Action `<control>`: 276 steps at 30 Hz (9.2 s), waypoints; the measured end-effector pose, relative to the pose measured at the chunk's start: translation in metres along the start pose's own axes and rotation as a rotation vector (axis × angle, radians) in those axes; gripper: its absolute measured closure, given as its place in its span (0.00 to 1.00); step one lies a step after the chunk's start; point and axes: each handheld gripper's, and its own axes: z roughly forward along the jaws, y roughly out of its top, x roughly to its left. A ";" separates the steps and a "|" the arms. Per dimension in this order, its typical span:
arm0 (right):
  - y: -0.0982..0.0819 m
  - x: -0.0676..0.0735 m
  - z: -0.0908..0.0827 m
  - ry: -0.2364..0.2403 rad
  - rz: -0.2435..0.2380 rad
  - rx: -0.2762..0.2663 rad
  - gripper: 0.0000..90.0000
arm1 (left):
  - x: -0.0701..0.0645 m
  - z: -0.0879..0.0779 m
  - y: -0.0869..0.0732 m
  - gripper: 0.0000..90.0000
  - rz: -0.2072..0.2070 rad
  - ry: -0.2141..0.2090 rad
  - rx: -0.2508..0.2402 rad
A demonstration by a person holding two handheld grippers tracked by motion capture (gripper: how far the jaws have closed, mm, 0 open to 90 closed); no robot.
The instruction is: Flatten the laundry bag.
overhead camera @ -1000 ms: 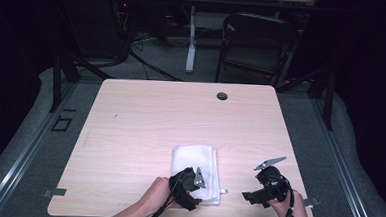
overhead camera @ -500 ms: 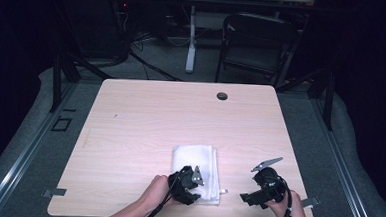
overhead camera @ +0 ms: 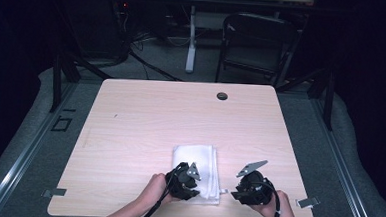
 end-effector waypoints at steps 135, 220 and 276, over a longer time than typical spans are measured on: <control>0.033 0.028 0.052 0.014 -0.051 0.098 1.00 | 0.001 -0.059 -0.013 0.91 0.039 0.147 -0.213; 0.027 0.008 0.047 -0.069 -0.010 0.094 1.00 | 0.020 -0.073 -0.055 0.92 -0.107 0.165 -0.200; 0.030 0.009 0.038 0.037 -0.132 0.036 0.64 | 0.025 -0.058 -0.052 0.17 -0.117 0.120 -0.110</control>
